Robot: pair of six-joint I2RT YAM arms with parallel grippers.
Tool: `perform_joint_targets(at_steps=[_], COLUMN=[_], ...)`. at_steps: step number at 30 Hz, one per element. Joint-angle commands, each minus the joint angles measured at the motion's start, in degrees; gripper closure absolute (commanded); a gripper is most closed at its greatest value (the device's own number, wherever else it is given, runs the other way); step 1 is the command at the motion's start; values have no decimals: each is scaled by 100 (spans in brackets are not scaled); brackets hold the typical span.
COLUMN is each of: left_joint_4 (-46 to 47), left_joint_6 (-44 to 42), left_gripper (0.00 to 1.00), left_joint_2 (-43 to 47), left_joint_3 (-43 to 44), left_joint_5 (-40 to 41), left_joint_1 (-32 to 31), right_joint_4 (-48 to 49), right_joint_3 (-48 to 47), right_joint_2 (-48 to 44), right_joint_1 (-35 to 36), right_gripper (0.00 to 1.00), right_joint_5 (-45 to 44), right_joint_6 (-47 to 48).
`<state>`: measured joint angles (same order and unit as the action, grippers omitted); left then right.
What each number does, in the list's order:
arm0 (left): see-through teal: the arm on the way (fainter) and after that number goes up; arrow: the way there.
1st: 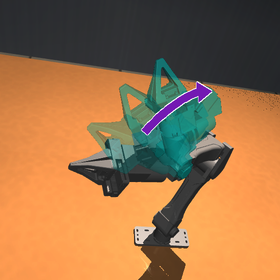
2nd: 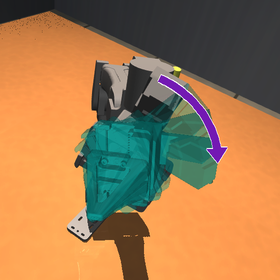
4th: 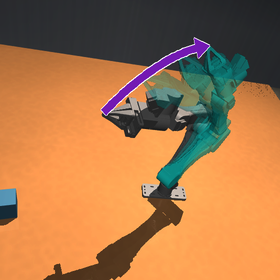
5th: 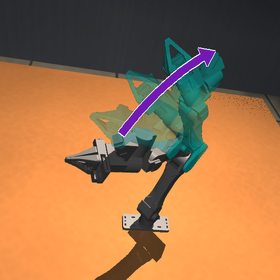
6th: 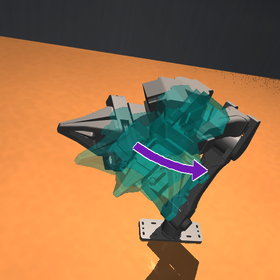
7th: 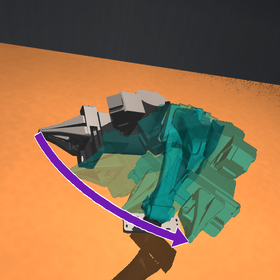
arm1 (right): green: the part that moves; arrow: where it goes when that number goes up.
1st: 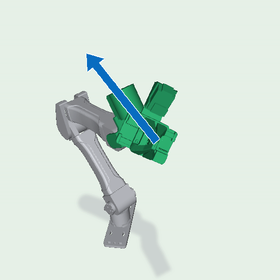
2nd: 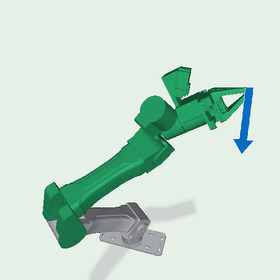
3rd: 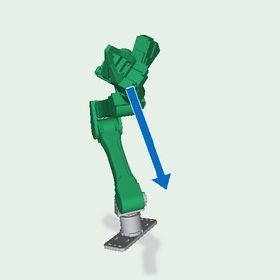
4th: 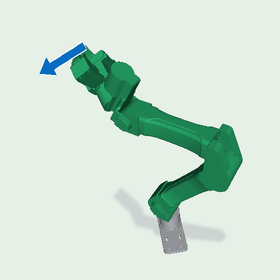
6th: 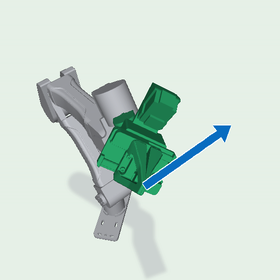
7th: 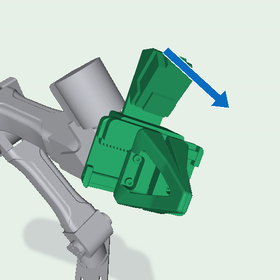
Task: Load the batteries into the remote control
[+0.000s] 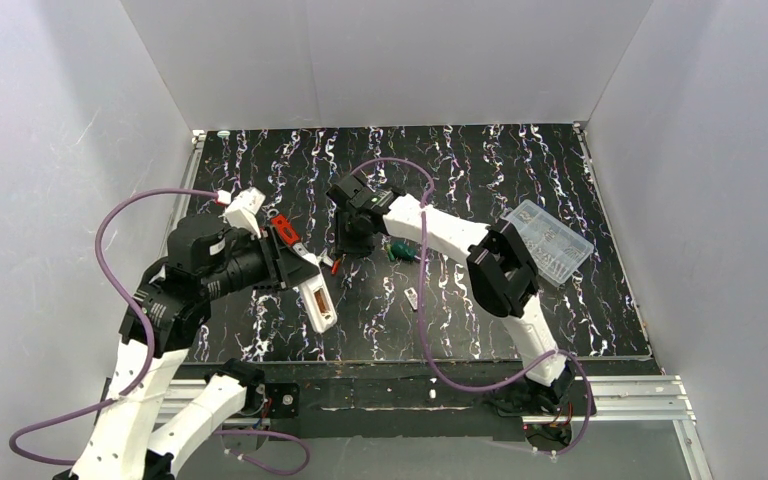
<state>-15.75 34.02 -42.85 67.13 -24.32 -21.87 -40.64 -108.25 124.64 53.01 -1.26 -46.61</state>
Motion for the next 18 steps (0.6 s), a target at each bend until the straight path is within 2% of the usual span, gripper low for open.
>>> perform_joint_targets(at_steps=[1,13,18], left_joint_4=[-65,-118,-174], left_joint_6=[-82,-134,-181], left_gripper=[100,100,100], left_joint_2=[91,199,227], left_joint_3=[114,55,81], left_joint_5=[-70,-30,10], left_joint_1=[-32,-98,-147], right_joint_4=[-297,-612,-872], right_joint_3=[-342,-1043,-1500], right_joint_2=[203,911,1384], right_joint_1=[-7,260,280], right_gripper=[56,55,55], right_joint_5=[78,56,-427], right_joint_6=[-511,-538,-526])
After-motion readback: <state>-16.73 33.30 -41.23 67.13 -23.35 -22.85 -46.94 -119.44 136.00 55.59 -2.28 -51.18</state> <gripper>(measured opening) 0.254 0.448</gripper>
